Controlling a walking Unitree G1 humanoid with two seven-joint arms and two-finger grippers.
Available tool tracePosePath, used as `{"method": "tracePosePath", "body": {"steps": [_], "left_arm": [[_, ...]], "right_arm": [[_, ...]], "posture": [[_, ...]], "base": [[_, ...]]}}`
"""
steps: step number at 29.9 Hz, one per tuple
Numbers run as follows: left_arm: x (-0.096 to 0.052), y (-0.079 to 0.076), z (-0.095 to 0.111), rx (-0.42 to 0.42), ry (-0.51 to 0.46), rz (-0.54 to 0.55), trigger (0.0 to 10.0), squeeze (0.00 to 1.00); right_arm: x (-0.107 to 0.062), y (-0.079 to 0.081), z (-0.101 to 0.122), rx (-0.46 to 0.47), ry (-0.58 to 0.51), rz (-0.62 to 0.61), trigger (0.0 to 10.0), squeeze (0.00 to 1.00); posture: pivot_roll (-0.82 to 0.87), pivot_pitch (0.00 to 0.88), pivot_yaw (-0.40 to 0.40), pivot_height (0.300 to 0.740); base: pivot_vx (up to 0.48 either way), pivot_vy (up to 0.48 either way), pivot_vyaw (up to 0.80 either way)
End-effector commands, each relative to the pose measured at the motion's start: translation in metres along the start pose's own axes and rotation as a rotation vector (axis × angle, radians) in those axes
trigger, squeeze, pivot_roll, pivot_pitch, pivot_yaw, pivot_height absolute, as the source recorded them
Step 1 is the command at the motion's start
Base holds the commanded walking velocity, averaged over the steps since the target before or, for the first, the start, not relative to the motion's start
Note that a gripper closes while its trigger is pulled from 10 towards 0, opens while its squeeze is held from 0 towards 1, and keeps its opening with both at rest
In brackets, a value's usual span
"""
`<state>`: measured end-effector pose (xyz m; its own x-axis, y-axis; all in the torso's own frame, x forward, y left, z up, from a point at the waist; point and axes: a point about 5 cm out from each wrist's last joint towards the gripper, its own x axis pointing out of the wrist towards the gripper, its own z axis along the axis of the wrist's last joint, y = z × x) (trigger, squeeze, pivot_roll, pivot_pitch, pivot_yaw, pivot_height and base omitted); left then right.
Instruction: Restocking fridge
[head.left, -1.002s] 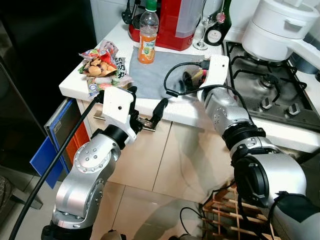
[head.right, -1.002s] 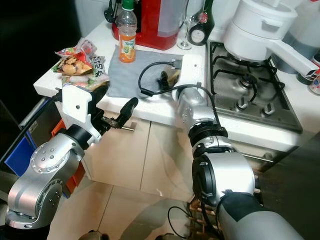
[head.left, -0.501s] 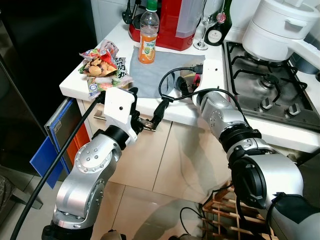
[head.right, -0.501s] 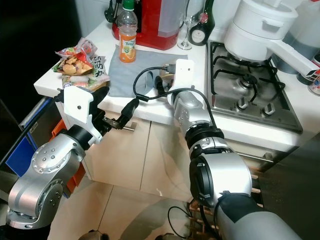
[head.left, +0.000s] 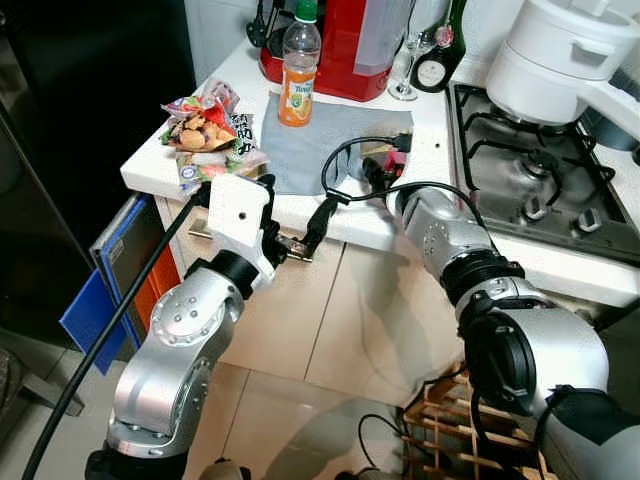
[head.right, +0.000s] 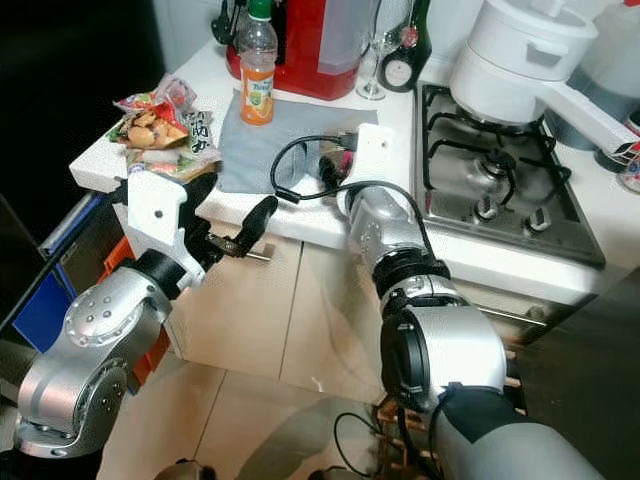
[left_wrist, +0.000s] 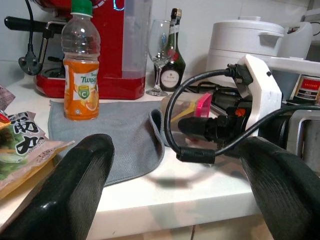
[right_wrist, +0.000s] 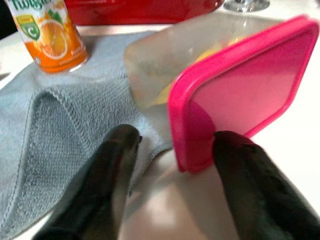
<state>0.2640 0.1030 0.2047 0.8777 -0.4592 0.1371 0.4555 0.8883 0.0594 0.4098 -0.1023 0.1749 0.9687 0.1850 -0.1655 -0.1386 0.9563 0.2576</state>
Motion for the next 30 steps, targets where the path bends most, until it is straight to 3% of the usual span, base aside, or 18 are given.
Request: {"method": "tracePosePath", "body": {"steps": [1,5,11,13,14,15,18,19,20,21,27,30], "left_arm": [[0.001,-0.004,-0.002,-0.004,0.007,-0.007,10.0,0.00],[0.001,-0.004,-0.003,-0.001,0.013,-0.007,10.0,0.00],[0.004,-0.003,-0.003,0.009,0.010,-0.005,10.0,0.00],[0.006,-0.001,-0.002,0.018,0.008,-0.006,10.0,0.00],[0.006,-0.001,-0.002,0.018,0.008,-0.006,10.0,0.00],[0.007,0.000,-0.002,0.029,0.004,-0.008,10.0,0.00],[0.011,0.004,-0.001,0.051,0.001,-0.004,10.0,0.00],[0.013,0.008,-0.001,0.069,0.003,0.009,10.0,0.00],[0.016,0.011,-0.001,0.080,0.004,0.023,10.0,0.00],[0.018,0.015,-0.002,0.092,0.008,0.037,10.0,0.00],[0.025,0.031,-0.009,0.097,0.047,0.094,10.0,0.00],[0.028,0.037,-0.016,0.081,0.077,0.119,10.0,0.00]], "right_arm": [[0.000,-0.005,0.017,-0.013,-0.068,-0.012,0.0,0.03],[0.000,-0.002,0.028,-0.058,-0.133,0.006,0.0,0.03],[-0.008,-0.002,0.052,-0.158,-0.351,0.012,0.0,0.02],[-0.018,-0.009,0.061,-0.225,-0.484,-0.044,0.0,0.00],[-0.018,-0.009,0.061,-0.225,-0.484,-0.044,0.0,0.00],[-0.027,-0.015,0.065,-0.250,-0.564,-0.101,0.0,0.00],[-0.040,-0.025,0.064,-0.283,-0.654,-0.184,0.0,0.00],[-0.047,-0.030,0.058,-0.290,-0.675,-0.217,4.6,0.00],[-0.052,-0.034,0.053,-0.299,-0.685,-0.244,8.4,0.87],[-0.058,-0.038,0.047,-0.307,-0.698,-0.270,10.0,1.00],[-0.084,-0.050,0.023,-0.368,-0.713,-0.368,10.0,1.00],[-0.094,-0.053,0.011,-0.351,-0.699,-0.408,10.0,1.00]], "posture": [[0.05,0.059,-0.142,0.740],[0.05,0.059,-0.145,0.740],[0.04,0.048,-0.147,0.740],[0.04,0.031,-0.135,0.740],[0.04,0.031,-0.135,0.740],[0.03,0.021,-0.128,0.740],[0.03,0.008,-0.118,0.740],[0.03,0.000,-0.107,0.740],[0.02,0.000,-0.097,0.740],[0.02,0.000,-0.090,0.740],[0.00,0.000,-0.040,0.740],[-0.01,0.000,-0.011,0.740]], "base": [[0.000,0.000,0.00],[0.000,0.000,0.00],[0.000,0.000,0.00],[0.000,0.000,0.00],[0.000,0.000,0.00],[0.000,0.000,0.00],[0.000,0.000,0.00],[0.000,0.000,0.00],[0.000,0.000,0.00],[0.000,0.000,0.00],[0.000,0.000,0.00],[0.000,0.000,0.00]]}}
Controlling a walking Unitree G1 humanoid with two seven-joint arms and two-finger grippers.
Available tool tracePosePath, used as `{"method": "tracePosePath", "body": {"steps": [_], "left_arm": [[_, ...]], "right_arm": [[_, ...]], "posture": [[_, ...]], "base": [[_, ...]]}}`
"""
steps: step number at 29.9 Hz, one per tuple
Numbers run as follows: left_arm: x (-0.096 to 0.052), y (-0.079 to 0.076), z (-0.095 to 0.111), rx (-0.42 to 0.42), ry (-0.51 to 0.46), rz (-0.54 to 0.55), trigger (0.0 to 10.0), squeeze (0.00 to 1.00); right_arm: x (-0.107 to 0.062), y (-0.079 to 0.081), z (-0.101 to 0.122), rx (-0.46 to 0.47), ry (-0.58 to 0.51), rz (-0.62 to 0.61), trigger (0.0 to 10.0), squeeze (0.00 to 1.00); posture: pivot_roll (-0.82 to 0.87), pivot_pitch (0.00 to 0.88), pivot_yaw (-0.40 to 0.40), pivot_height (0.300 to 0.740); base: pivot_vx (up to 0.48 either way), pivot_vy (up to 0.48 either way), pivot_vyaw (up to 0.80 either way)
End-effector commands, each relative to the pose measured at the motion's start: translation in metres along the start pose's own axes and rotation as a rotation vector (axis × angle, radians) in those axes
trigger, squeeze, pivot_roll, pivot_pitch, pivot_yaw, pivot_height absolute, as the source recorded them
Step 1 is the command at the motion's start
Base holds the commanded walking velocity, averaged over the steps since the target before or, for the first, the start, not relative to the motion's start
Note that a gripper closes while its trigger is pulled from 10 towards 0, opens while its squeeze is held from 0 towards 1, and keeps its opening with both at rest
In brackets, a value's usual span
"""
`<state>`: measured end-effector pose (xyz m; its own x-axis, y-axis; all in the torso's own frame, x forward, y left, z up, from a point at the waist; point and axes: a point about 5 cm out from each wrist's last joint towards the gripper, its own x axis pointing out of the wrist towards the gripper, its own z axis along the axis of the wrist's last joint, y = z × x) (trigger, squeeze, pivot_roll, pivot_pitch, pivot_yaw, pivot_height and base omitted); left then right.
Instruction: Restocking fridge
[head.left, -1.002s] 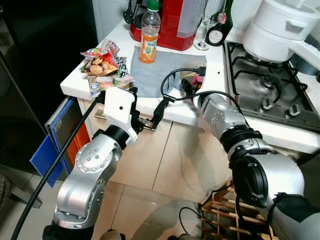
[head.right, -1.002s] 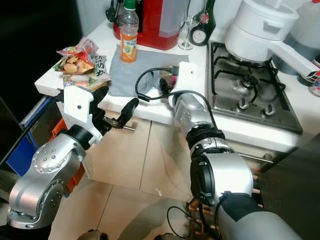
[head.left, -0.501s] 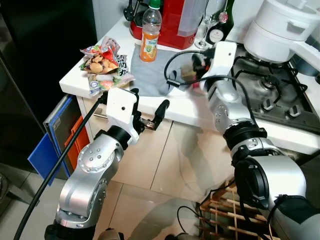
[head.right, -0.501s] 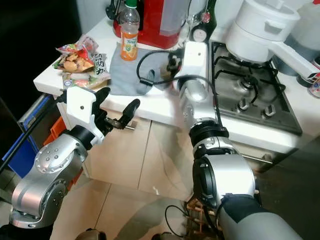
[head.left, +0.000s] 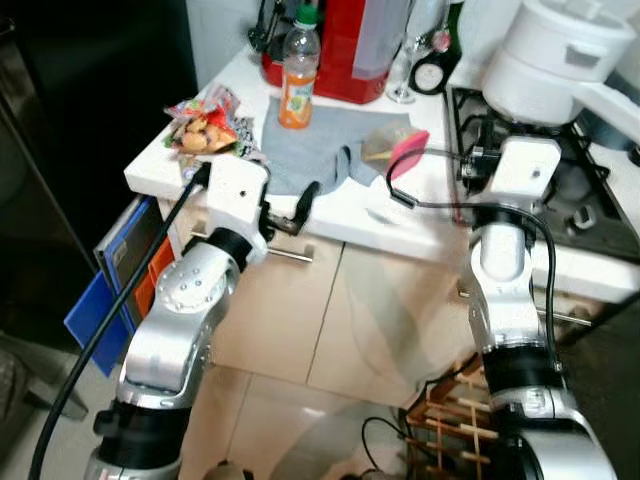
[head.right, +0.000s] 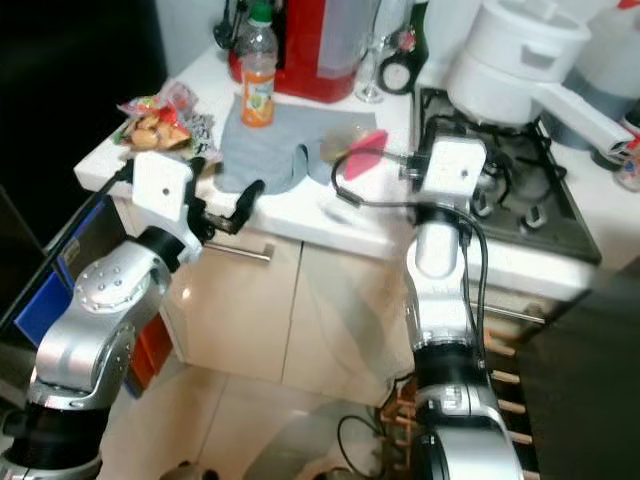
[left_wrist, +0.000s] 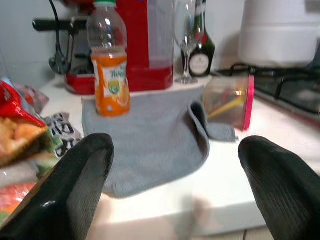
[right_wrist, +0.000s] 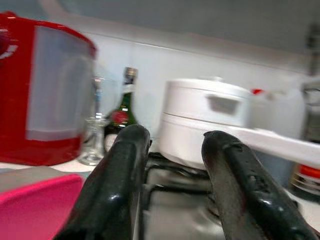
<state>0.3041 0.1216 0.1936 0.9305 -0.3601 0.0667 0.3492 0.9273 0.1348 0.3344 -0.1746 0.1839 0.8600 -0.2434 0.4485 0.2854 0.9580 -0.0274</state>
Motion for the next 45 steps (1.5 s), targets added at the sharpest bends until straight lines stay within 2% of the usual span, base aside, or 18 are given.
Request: {"method": "tracePosePath", "body": {"steps": [1,5,9,12,19,23,24,32,33,34,35,36,37,38,41,42,43,45], "left_arm": [[0.003,0.003,0.001,-0.006,-0.003,0.014,10.0,0.00],[0.008,0.011,-0.009,-0.066,0.019,0.065,10.0,0.00],[0.013,0.025,-0.015,-0.129,0.019,0.179,10.0,0.00],[0.015,0.025,-0.014,-0.139,0.001,0.199,10.0,0.00],[0.016,0.014,-0.011,-0.123,-0.034,0.147,10.0,0.00],[0.019,0.007,-0.009,-0.088,-0.043,0.115,10.0,0.00],[0.021,0.004,-0.005,-0.058,-0.061,0.109,10.0,0.00],[0.025,-0.001,-0.002,-0.060,-0.069,0.100,10.0,0.00],[0.027,-0.001,-0.001,-0.068,-0.078,0.102,10.0,0.00],[0.027,-0.001,-0.001,-0.068,-0.078,0.102,10.0,0.00],[0.028,-0.001,0.000,-0.067,-0.082,0.102,10.0,0.00],[0.028,-0.001,0.000,-0.067,-0.082,0.102,10.0,0.00],[0.030,-0.001,0.000,-0.066,-0.084,0.103,10.0,0.00],[0.033,-0.001,0.002,-0.062,-0.089,0.102,10.0,0.00],[0.037,-0.001,0.006,-0.042,-0.104,0.096,10.0,0.00],[0.047,0.012,0.015,0.050,-0.129,0.112,10.0,0.00],[0.047,0.012,0.015,0.050,-0.129,0.112,10.0,0.00],[0.056,0.027,0.021,0.051,-0.115,0.145,10.0,0.00]], "right_arm": [[-0.004,-0.001,0.006,-0.002,-0.023,-0.018,10.0,1.00],[-0.021,0.002,0.003,0.001,0.003,-0.006,10.0,1.00],[-0.038,0.010,-0.013,0.030,0.095,0.062,10.0,1.00],[-0.044,0.014,-0.021,0.040,0.145,0.096,10.0,1.00],[-0.044,0.021,-0.027,0.026,0.193,0.136,10.0,1.00],[-0.042,0.022,-0.028,0.030,0.202,0.147,10.0,1.00],[-0.039,0.024,-0.028,0.031,0.206,0.164,10.0,1.00],[-0.029,0.027,-0.024,0.013,0.163,0.195,10.0,1.00],[-0.026,0.028,-0.023,0.021,0.165,0.190,10.0,0.92],[-0.026,0.028,-0.023,0.021,0.165,0.190,10.0,0.92],[-0.025,0.028,-0.022,0.021,0.164,0.190,10.0,0.64],[-0.025,0.028,-0.022,0.021,0.164,0.190,10.0,0.64],[-0.024,0.028,-0.021,0.022,0.161,0.190,10.0,0.12],[-0.025,0.029,-0.020,0.018,0.158,0.198,10.0,0.00],[-0.026,0.029,-0.020,0.013,0.155,0.208,10.0,0.00],[-0.028,0.026,-0.022,0.007,0.160,0.212,10.0,0.00],[-0.028,0.026,-0.022,0.007,0.160,0.212,10.0,0.00],[-0.029,0.024,-0.023,0.003,0.167,0.212,10.0,0.00]], "posture": [[-0.01,0.000,-0.011,0.740],[-0.02,0.000,0.004,0.740],[-0.02,0.000,-0.005,0.740],[-0.01,0.000,-0.019,0.740],[0.00,0.000,-0.030,0.740],[0.00,0.000,-0.032,0.740],[-0.01,0.000,-0.022,0.740],[-0.02,0.000,-0.009,0.740],[-0.04,0.000,-0.009,0.740],[-0.04,0.000,-0.009,0.740],[-0.04,0.000,-0.010,0.740],[-0.04,0.000,-0.010,0.740],[-0.05,0.000,-0.009,0.740],[-0.06,0.000,-0.011,0.740],[-0.06,0.000,-0.013,0.740],[-0.06,0.000,-0.017,0.740],[-0.06,0.000,-0.017,0.740],[-0.07,0.000,-0.016,0.740]], "base": [[0.000,0.000,0.00],[0.000,0.000,0.00],[0.000,0.000,0.00],[0.000,0.000,0.00],[0.000,0.206,-0.40],[0.000,0.480,-0.79],[0.000,0.000,-0.79],[0.000,0.000,-0.44],[0.000,0.000,0.00],[0.000,0.000,0.00],[0.000,0.000,0.00],[0.000,0.000,0.00],[0.000,0.000,0.00],[0.000,0.000,0.00],[0.000,0.000,0.00],[0.000,0.000,0.00],[0.000,0.000,0.00],[0.000,0.000,0.00]]}}
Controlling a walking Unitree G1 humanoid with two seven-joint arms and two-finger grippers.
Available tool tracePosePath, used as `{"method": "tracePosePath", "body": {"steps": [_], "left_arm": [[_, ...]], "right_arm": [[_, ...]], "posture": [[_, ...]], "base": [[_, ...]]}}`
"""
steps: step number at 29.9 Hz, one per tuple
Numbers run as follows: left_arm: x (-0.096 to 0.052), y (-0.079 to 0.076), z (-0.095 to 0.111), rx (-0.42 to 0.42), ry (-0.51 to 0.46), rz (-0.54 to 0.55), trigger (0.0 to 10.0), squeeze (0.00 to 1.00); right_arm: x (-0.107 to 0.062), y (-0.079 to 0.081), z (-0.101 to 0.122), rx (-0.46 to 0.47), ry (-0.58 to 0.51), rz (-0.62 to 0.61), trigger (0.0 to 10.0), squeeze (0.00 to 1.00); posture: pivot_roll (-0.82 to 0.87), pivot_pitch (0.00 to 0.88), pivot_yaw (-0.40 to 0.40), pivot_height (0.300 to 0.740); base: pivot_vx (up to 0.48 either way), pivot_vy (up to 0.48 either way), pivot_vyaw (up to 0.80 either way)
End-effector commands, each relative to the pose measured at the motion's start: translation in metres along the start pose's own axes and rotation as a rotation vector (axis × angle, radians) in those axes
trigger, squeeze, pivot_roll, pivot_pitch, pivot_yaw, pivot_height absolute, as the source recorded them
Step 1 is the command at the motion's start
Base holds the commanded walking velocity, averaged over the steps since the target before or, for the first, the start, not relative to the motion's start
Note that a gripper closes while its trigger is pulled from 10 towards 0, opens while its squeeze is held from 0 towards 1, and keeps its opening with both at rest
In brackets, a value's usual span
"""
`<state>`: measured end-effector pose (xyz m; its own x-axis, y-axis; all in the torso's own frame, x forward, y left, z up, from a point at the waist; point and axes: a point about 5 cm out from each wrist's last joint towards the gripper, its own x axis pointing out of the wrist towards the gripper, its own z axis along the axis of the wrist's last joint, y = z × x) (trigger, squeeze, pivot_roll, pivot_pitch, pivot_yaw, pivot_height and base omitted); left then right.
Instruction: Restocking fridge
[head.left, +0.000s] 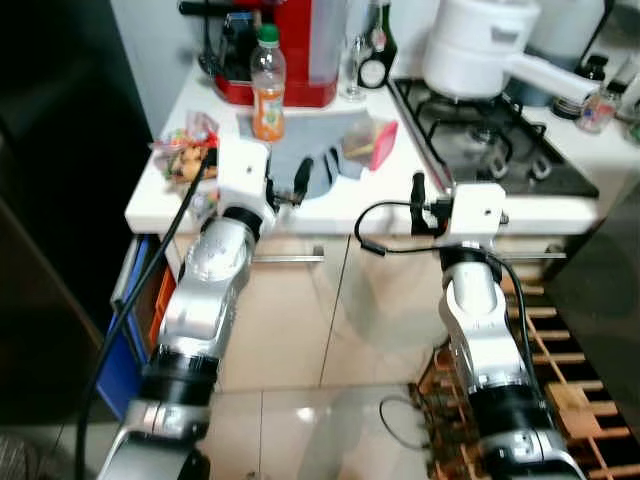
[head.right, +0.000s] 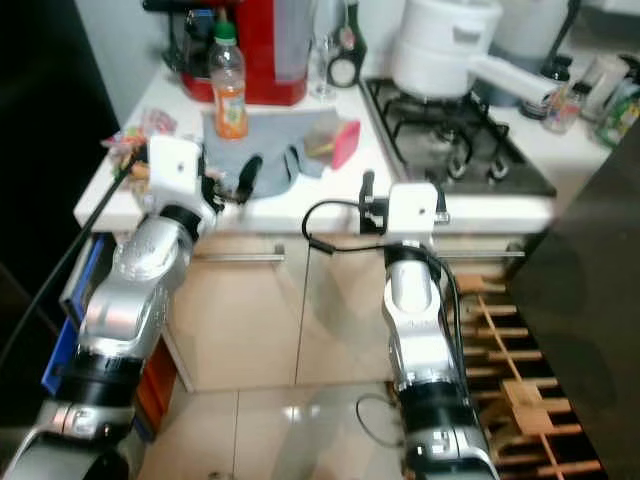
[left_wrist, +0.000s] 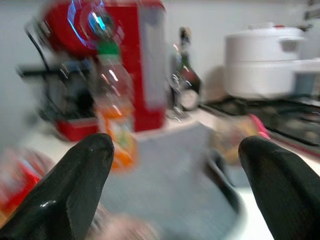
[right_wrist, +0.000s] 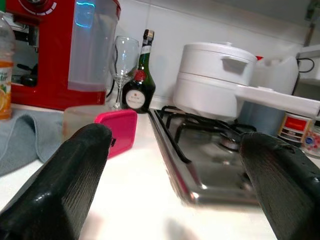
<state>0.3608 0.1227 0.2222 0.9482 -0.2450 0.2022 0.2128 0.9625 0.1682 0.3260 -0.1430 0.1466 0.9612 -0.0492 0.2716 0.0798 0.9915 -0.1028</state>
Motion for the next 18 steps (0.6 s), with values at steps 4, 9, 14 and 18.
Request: {"method": "tracePosePath", "body": {"steps": [4,9,14,18], "left_arm": [[0.008,0.003,0.003,-0.059,-0.004,0.022,10.0,0.00],[0.006,-0.002,-0.004,-0.119,-0.004,0.061,10.0,0.00],[0.012,0.001,0.007,-0.101,-0.049,0.073,10.0,0.00],[0.012,0.001,0.014,-0.093,-0.094,0.057,10.0,0.00]], "right_arm": [[0.000,-0.006,0.004,-0.002,-0.011,-0.008,10.0,0.00],[0.004,-0.002,0.005,0.020,-0.020,-0.001,10.0,0.00],[0.009,0.004,0.015,0.036,-0.055,0.027,10.0,0.00],[0.012,0.005,0.020,0.050,-0.077,0.035,10.0,0.00]], "posture": [[-0.07,0.000,-0.014,0.740],[-0.07,0.000,-0.017,0.740],[-0.06,0.000,-0.019,0.740],[-0.06,0.000,-0.011,0.740]], "base": [[0.000,0.000,0.00],[0.000,0.000,0.00],[0.000,0.000,0.00],[0.000,0.000,0.00]]}}
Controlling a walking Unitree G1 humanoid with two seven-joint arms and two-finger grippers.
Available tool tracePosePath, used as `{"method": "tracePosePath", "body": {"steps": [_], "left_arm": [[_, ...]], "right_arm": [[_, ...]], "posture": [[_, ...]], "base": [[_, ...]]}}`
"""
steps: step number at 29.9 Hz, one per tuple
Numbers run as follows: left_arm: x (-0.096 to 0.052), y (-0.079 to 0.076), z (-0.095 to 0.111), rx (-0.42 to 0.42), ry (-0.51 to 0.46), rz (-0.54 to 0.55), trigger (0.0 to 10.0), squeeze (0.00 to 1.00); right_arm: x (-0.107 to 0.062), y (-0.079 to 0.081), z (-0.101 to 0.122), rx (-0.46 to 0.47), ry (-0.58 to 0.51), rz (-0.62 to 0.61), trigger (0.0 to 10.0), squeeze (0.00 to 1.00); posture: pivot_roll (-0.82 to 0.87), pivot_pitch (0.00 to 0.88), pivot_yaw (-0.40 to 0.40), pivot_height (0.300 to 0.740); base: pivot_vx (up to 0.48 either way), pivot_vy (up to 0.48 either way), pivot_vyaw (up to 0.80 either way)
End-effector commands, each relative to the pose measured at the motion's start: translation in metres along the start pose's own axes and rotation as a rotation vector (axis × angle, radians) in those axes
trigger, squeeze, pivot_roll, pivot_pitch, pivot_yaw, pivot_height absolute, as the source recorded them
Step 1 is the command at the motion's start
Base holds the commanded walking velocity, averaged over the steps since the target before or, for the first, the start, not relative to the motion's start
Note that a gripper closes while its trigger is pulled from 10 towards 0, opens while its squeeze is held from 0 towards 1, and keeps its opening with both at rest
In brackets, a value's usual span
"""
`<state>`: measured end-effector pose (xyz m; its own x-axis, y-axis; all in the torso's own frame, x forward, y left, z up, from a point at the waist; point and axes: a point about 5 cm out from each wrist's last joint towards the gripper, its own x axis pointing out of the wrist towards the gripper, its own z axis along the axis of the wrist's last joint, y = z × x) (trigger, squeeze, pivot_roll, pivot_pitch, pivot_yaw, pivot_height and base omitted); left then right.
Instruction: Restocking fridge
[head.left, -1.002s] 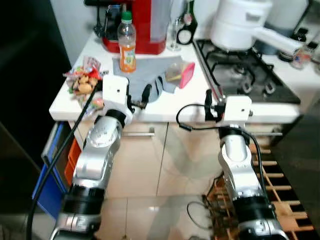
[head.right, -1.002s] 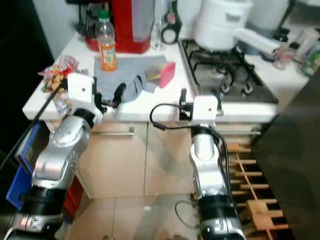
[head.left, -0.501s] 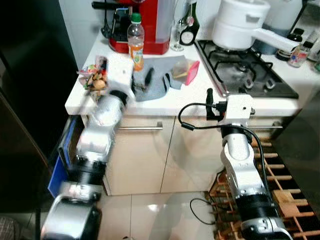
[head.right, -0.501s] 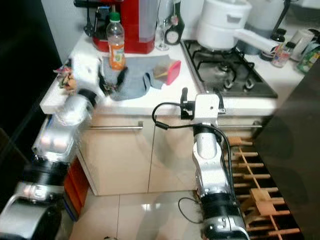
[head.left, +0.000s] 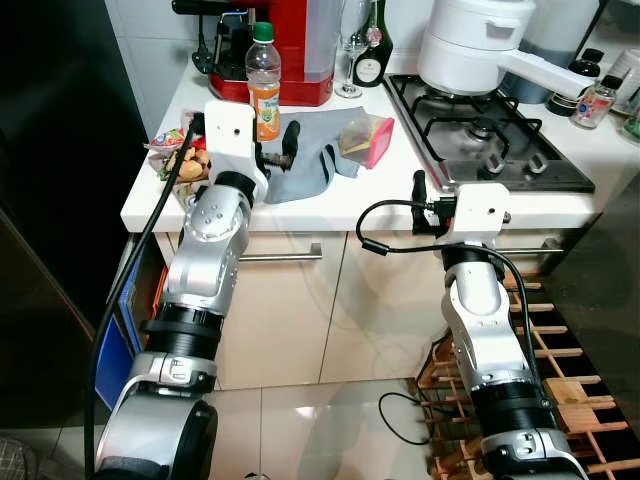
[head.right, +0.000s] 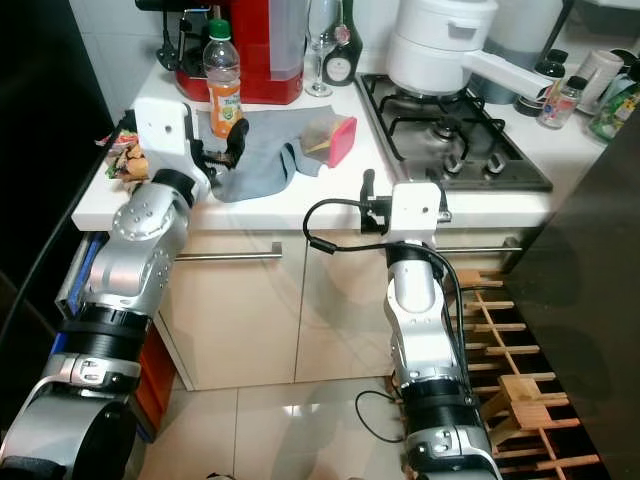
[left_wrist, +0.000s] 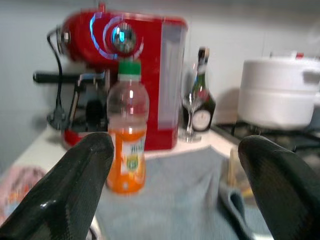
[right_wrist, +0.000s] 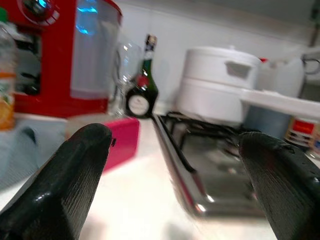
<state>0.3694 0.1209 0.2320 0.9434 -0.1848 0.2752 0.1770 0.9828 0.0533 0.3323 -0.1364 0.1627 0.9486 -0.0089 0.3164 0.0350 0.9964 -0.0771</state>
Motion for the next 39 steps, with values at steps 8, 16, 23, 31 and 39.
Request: {"method": "tracePosePath", "body": {"steps": [8,16,23,31,39], "left_arm": [[-0.021,-0.015,0.035,-0.008,-0.221,0.033,10.0,0.00],[-0.015,-0.010,0.043,0.027,-0.248,0.070,10.0,0.00],[-0.001,-0.024,0.056,0.121,-0.234,-0.067,10.0,0.00],[0.007,-0.026,0.068,0.125,-0.266,-0.088,10.0,0.00],[0.001,-0.027,0.057,0.089,-0.234,-0.098,10.0,0.00]], "right_arm": [[0.013,0.003,0.050,0.066,-0.224,0.078,10.0,0.00],[0.015,0.009,0.050,0.085,-0.218,0.114,10.0,0.00],[0.016,0.011,0.050,0.107,-0.213,0.108,10.0,0.00],[0.015,0.015,0.051,0.108,-0.221,0.098,10.0,0.00],[0.023,0.007,0.078,0.137,-0.300,0.074,10.0,0.00]], "posture": [[-0.07,0.000,-0.008,0.740],[-0.06,0.000,-0.014,0.740],[-0.03,0.000,-0.018,0.740],[-0.04,0.000,-0.008,0.740],[-0.05,0.000,-0.012,0.740]], "base": [[0.348,0.233,0.00],[0.414,0.182,0.19],[0.473,0.000,0.24],[0.240,0.000,0.00],[0.000,0.000,0.00]]}}
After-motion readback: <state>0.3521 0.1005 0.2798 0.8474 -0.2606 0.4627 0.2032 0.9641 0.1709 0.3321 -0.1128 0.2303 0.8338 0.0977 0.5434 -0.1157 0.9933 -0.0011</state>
